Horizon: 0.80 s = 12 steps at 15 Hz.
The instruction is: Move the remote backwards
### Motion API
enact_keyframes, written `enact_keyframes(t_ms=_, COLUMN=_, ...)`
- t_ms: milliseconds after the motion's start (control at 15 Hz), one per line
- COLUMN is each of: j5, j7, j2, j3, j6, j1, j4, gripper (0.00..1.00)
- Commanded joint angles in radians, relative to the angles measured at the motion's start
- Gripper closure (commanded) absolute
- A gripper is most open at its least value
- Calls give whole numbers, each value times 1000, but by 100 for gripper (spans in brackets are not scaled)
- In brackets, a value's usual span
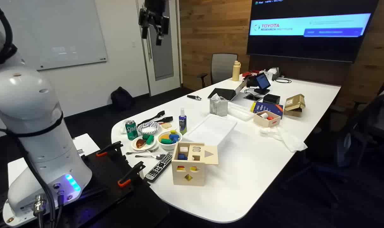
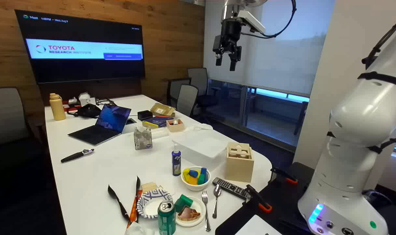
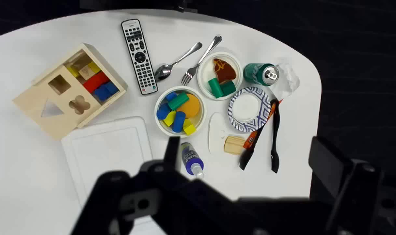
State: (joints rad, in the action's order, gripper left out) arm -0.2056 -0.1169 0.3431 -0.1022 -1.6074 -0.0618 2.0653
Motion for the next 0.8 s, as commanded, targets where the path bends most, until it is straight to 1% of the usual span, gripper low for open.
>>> enact_keyframes(t_ms=0, j5=-6, j7=-6, j2=-2, j3=20, j6=3, j1=24, j4=-2, gripper=0)
enact_keyframes(t_ms=67, j5=-6, j7=-6, j2=-2, j3=20, j6=3, j1=24, j4=-2, gripper=0)
enact_keyframes(t_ms=200, j5=0, j7=-2, j2=-24, j3=25, j6=-81, j1=33, j4=33, gripper=0)
enact_keyframes(t_ms=400, j5=-12, j7=-6, j2=-74, j3=12, j6=-290, j1=56, j4=131, gripper=0)
enact_keyframes(t_ms=467, j5=-13, j7=-8, j2=-110, j3=7, j6=-357, j1=64, j4=154, gripper=0)
enact_keyframes(t_ms=667, j5=-68, j7=-42, j2=-235, j3=-16, j6=-545, j1=79, j4=228, gripper=0)
enact_keyframes(t_ms=733, j5=-90, j7=-60, j2=-275, j3=-19, j6=-588, j1=84, j4=242, gripper=0)
